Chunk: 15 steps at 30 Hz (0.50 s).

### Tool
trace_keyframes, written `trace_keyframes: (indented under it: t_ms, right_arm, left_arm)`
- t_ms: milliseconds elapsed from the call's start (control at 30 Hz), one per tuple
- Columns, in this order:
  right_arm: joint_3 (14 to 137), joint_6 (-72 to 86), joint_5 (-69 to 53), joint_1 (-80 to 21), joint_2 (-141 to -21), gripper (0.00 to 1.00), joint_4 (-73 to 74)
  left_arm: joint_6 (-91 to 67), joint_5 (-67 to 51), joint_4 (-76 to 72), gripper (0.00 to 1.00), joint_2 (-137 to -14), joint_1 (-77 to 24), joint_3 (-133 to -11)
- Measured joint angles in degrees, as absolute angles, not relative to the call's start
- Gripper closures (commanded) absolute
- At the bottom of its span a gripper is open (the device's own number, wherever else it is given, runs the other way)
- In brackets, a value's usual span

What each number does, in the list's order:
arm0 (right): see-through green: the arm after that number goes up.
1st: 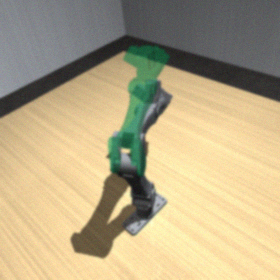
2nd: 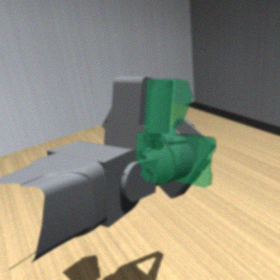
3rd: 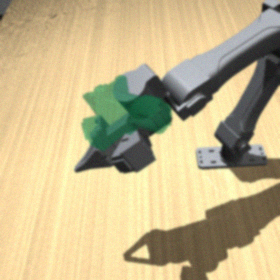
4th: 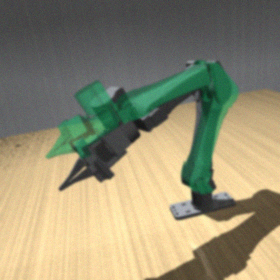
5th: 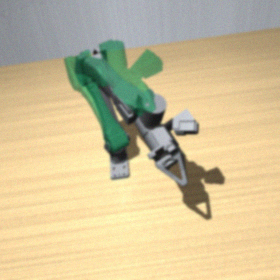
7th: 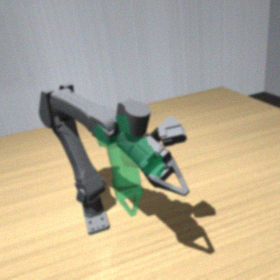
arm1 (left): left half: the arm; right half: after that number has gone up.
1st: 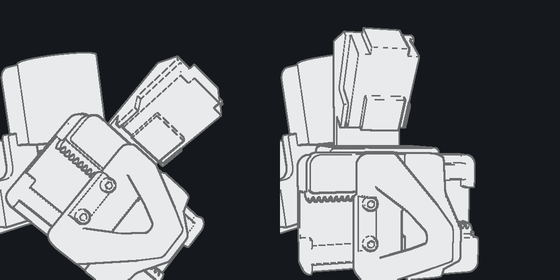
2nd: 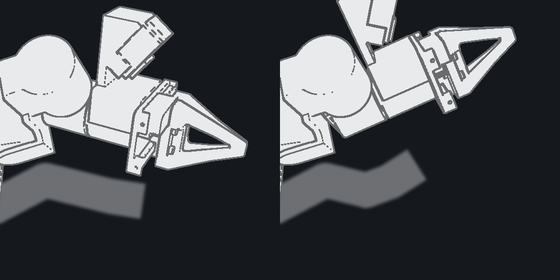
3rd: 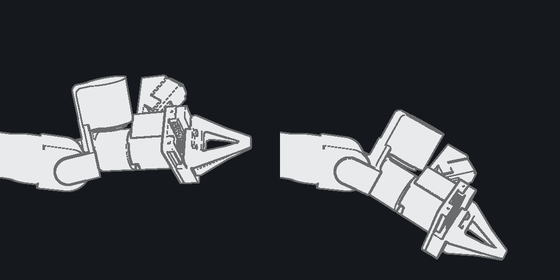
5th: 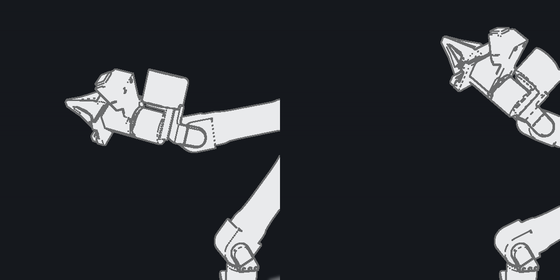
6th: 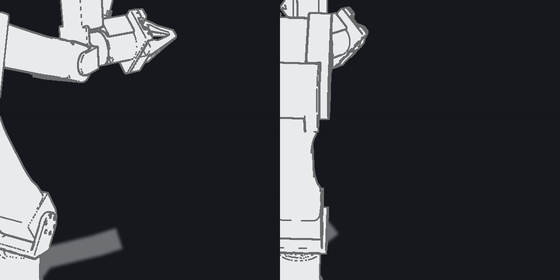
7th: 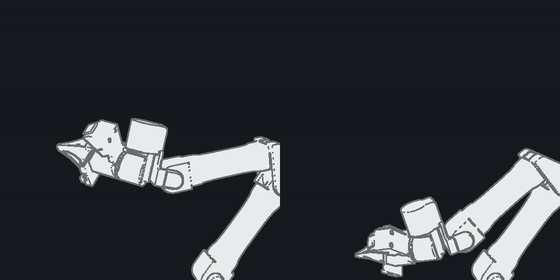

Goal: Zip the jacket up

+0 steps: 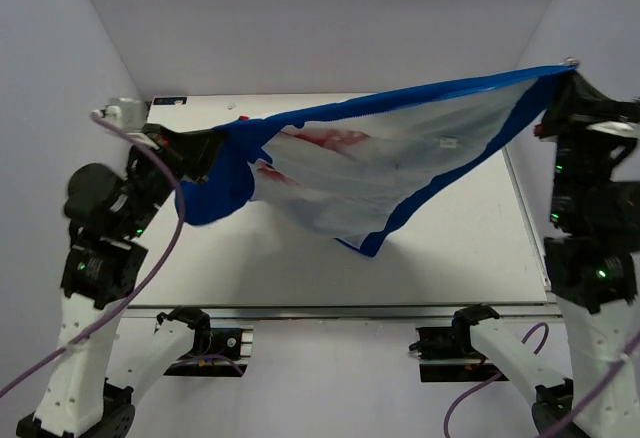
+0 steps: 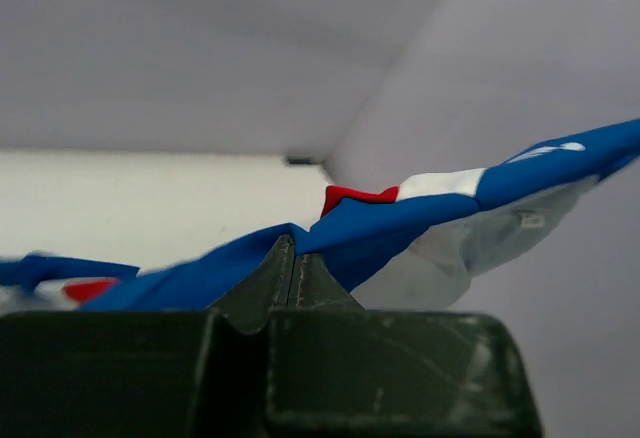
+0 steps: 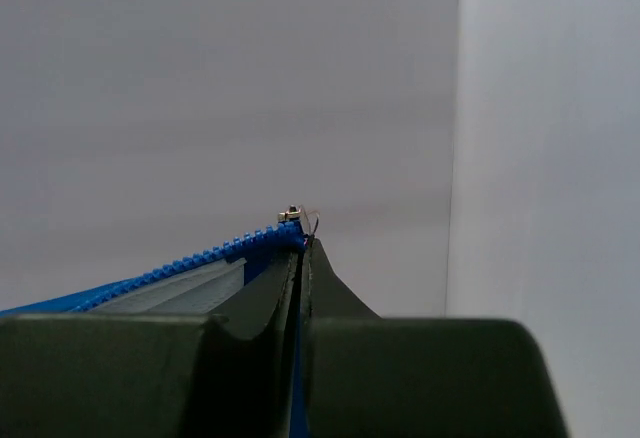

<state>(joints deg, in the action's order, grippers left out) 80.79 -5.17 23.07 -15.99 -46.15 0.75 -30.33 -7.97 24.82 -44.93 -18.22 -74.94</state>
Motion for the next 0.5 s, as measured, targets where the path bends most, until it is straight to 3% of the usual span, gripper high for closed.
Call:
trace_keyframes:
  t_ms: [233,500]
  right_arm:
    - [93.3,-6.9,21.2,-16.0,-44.9,1.0,4.3]
    - [93.6,-10.3,29.2,-15.7,-50.7,1.0,2.2]
  left_arm:
    - [-30.7,-19.1,21.2,1.0,-43.3,-18.2,-88.0]
    - [-31.7,-21.8,16.0,1.0,-51.6,-18.2,-88.6]
